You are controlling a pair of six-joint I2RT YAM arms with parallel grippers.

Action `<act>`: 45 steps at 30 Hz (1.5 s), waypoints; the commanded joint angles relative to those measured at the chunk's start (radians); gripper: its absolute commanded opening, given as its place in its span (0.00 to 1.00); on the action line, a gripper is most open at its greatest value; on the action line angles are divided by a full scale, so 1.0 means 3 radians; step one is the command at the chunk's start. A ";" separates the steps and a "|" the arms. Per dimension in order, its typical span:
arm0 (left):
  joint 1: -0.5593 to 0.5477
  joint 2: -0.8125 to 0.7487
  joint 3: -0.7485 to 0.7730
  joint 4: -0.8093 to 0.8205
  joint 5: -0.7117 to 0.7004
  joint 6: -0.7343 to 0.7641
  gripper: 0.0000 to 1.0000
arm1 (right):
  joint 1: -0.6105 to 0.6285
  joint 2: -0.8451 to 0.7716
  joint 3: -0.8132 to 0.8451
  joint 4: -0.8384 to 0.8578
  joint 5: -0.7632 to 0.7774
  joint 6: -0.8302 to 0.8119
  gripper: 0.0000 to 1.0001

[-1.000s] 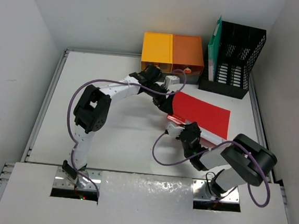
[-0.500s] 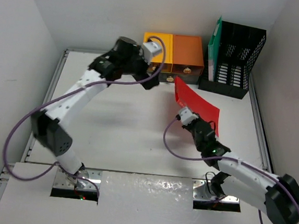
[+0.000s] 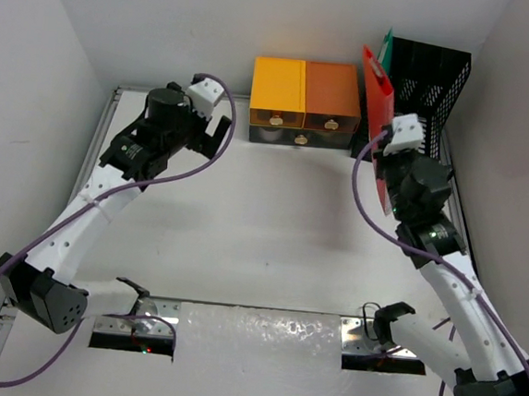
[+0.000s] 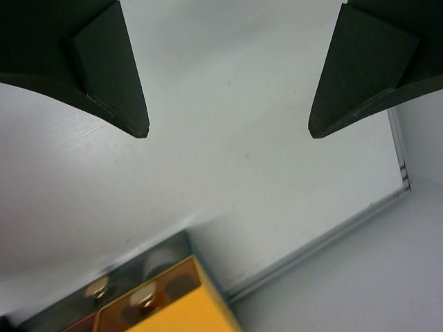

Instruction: Organize the desk

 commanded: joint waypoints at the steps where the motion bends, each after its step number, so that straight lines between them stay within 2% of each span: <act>1: 0.0134 -0.0126 -0.0138 0.0190 -0.0154 0.0037 1.00 | -0.0047 0.0007 0.0568 -0.0127 -0.0034 0.0233 0.00; 5: 0.0292 -0.0101 -0.0286 0.0210 -0.0042 0.0037 1.00 | -0.0058 0.0007 0.0997 -0.0342 0.0160 0.0121 0.00; 8: 0.0334 -0.0095 -0.0413 0.0267 -0.0042 0.0047 1.00 | -0.0063 0.0023 0.1141 -0.0297 0.0324 -0.0037 0.00; 12: 0.0334 -0.0090 -0.0552 0.0323 0.0005 0.0118 1.00 | -0.0083 0.0284 0.1565 -0.0246 0.0595 -0.0329 0.00; 14: 0.0334 -0.0100 -0.0654 0.0435 -0.0133 0.0170 1.00 | -0.0190 0.0523 0.1693 -0.0175 0.0626 -0.0411 0.00; 17: 0.0334 -0.0100 -0.0736 0.0487 -0.0261 0.0195 1.00 | -0.0685 0.0825 0.1943 -0.0062 0.0264 -0.0039 0.00; 18: 0.0334 -0.0105 -0.0756 0.0492 -0.0262 0.0195 1.00 | -0.0990 0.0907 0.1980 -0.0052 -0.0015 0.0114 0.00; 20: 0.0334 -0.0116 -0.0802 0.0482 -0.0216 0.0231 1.00 | -0.1278 0.1136 0.2021 0.0188 -0.0222 0.0640 0.00; 24: 0.0329 -0.0136 -0.0920 0.0629 -0.0383 0.0297 1.00 | -0.1591 0.1526 0.2185 0.0341 -0.0605 0.0984 0.00; 27: 0.0334 -0.0106 -0.1017 0.0727 -0.0425 0.0323 1.00 | -0.1638 0.1710 0.2180 0.0551 -0.0821 0.1026 0.00; 31: 0.0329 -0.0004 -0.1119 0.0809 -0.0364 0.0364 1.00 | -0.1663 0.1950 0.2404 0.0531 -0.0984 0.1046 0.00; 37: 0.0334 0.0186 -0.1135 0.0829 -0.0405 0.0400 1.00 | -0.1684 0.2272 0.2706 0.0449 -0.0878 0.0975 0.00; 45: 0.0334 0.0201 -0.1120 0.0829 -0.0446 0.0415 1.00 | -0.1684 0.2482 0.2630 0.0669 -0.0688 0.1000 0.00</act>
